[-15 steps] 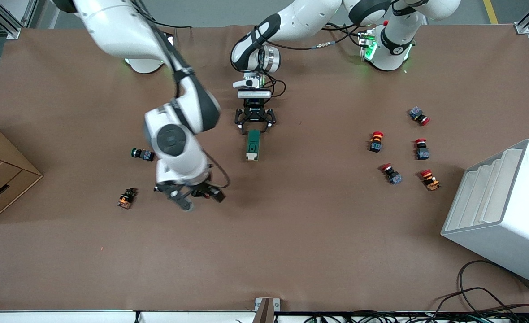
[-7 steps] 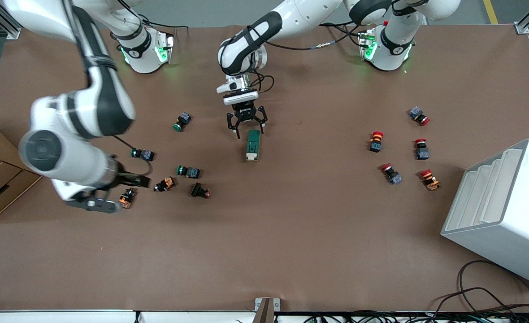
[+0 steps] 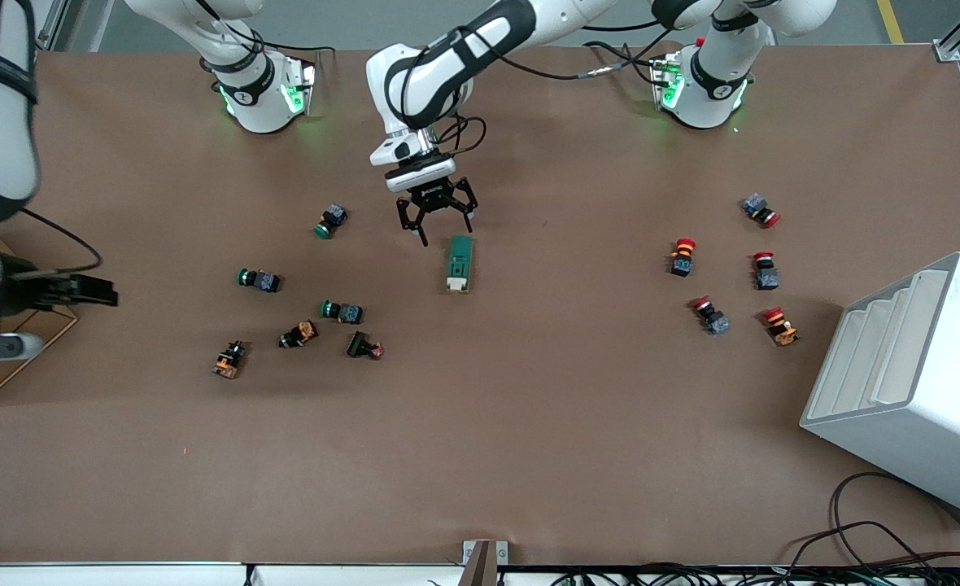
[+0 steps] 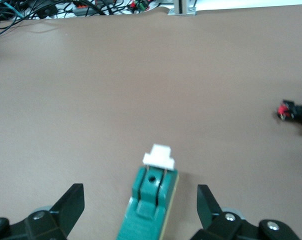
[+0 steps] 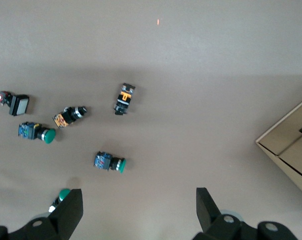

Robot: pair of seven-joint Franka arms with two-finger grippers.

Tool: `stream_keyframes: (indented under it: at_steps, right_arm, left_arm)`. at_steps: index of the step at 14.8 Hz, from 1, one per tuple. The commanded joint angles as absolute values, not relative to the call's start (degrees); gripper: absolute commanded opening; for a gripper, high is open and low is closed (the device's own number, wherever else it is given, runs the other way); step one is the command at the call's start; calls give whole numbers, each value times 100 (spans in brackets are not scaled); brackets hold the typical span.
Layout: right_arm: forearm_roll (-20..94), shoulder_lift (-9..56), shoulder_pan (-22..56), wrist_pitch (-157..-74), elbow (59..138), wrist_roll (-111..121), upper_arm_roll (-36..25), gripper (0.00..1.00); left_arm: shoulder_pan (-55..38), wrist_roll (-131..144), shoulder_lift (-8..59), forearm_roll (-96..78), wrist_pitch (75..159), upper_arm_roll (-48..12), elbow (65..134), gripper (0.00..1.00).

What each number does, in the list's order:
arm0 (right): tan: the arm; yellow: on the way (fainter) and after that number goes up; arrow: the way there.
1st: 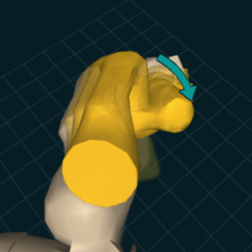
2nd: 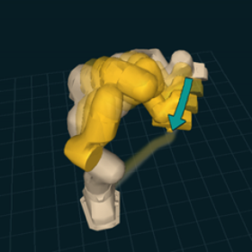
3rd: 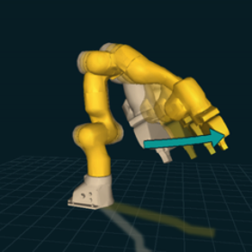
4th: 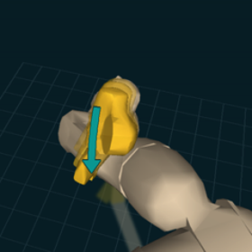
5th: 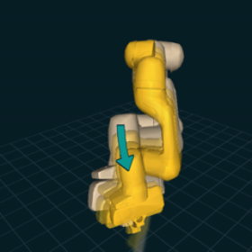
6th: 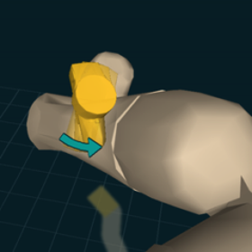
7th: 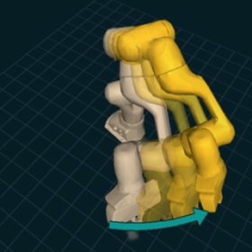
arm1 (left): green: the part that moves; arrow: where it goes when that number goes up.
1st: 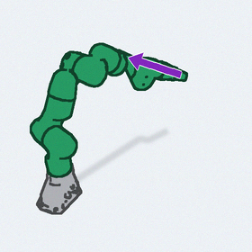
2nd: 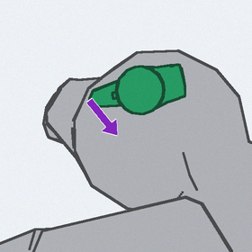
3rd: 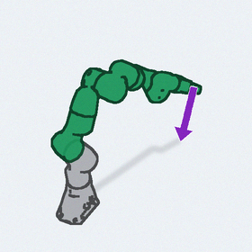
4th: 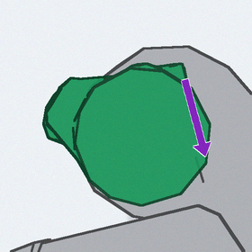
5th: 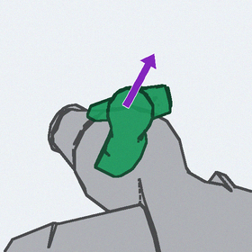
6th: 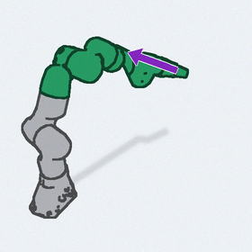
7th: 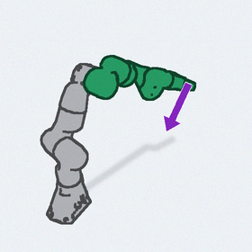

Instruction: Close load switch with both arms

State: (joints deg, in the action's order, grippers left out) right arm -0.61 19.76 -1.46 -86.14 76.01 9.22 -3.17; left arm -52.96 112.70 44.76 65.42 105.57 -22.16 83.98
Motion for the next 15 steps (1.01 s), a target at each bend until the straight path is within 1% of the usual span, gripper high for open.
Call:
stream_keyframes:
  at_steps: [1, 3, 7, 10, 13, 15]
  right_arm:
    - [-229, 1995, -211, -8184, 7120, 1020, -211, 100]
    - [-220, 1995, -325, -7964, 6831, 1011, -202, 100]
    - [-115, 1986, -457, -7761, 6724, 1011, -158, 100]
    - [-123, 1899, -404, -7016, 6715, 976, -132, 100]
    - [-27, 1513, -404, -6987, 6794, 976, -132, 100]
    - [-18, 1398, -396, -6996, 6829, 888, -132, 100]
  left_arm:
    - [-4985, 10331, 4114, 5716, 10600, -2232, 8088, 100]
    - [-4791, 9749, 3974, 5162, 10591, -2224, 7788, 100]
    - [-4080, 9029, 3263, 4143, 10582, -2206, 7761, 100]
    - [-3448, 8388, 2779, 3517, 10556, -2188, 7761, 100]
    - [-2763, 7701, 2383, 2745, 10529, -2180, 7761, 100]
    - [-2261, 7184, 2163, 2287, 10171, -2188, 7761, 100]
